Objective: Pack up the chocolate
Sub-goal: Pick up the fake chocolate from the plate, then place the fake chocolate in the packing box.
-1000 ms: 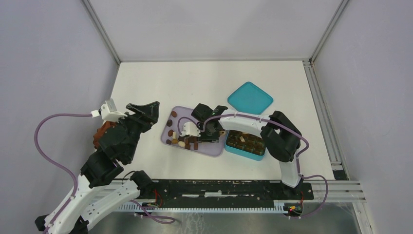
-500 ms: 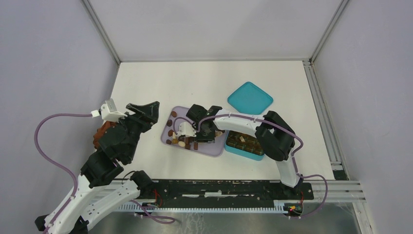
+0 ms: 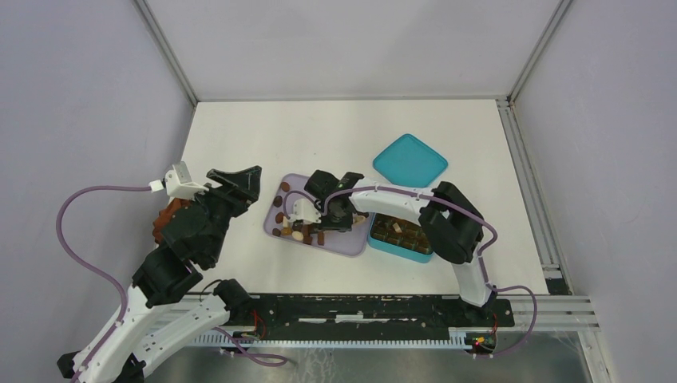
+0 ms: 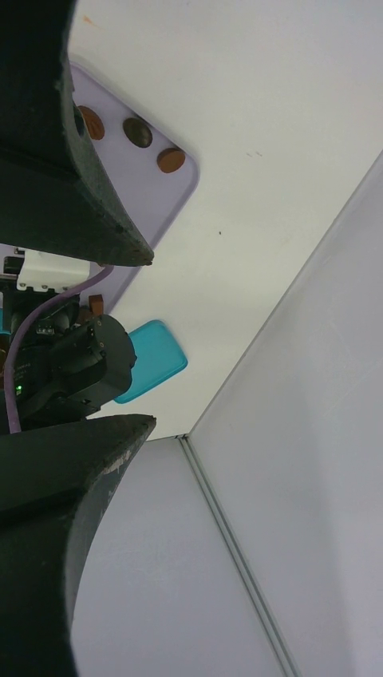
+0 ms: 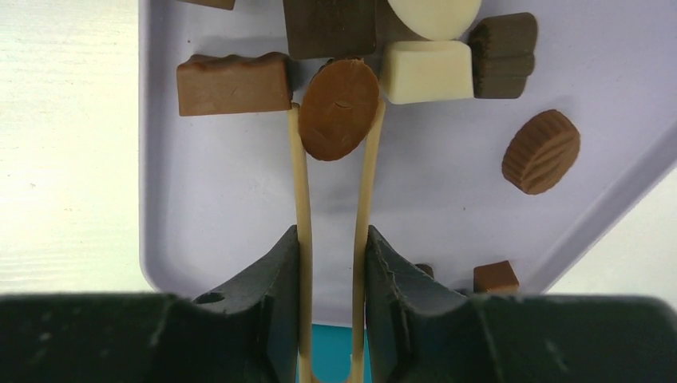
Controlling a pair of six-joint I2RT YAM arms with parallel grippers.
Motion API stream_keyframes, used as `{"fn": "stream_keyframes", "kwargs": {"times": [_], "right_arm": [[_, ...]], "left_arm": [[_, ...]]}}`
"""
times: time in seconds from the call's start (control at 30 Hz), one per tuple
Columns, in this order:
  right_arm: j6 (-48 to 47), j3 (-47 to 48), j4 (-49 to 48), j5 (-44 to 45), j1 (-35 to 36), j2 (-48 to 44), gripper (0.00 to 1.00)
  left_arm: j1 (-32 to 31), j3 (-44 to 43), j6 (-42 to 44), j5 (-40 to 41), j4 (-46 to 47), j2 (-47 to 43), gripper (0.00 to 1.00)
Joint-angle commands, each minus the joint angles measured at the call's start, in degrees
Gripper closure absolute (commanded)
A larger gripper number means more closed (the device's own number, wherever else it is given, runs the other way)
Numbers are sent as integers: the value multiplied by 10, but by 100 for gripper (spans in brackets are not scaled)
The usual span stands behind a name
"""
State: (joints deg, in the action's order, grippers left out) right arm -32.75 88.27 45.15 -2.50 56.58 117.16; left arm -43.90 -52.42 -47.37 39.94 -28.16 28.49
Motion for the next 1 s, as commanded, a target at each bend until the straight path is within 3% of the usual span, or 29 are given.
{"fn": "stream_keyframes", "kwargs": {"times": [0.0, 0.5, 0.97], "right_arm": [[7, 6, -5, 6, -1, -49, 85], [9, -29, 1, -96, -96, -198, 86], [-29, -243, 24, -144, -286, -433, 86]], "left_arm": [[-1, 1, -11, 1, 27, 7, 26], [-1, 16, -17, -26, 63, 31, 26], [-1, 23, -2, -160, 170, 182, 19]]}}
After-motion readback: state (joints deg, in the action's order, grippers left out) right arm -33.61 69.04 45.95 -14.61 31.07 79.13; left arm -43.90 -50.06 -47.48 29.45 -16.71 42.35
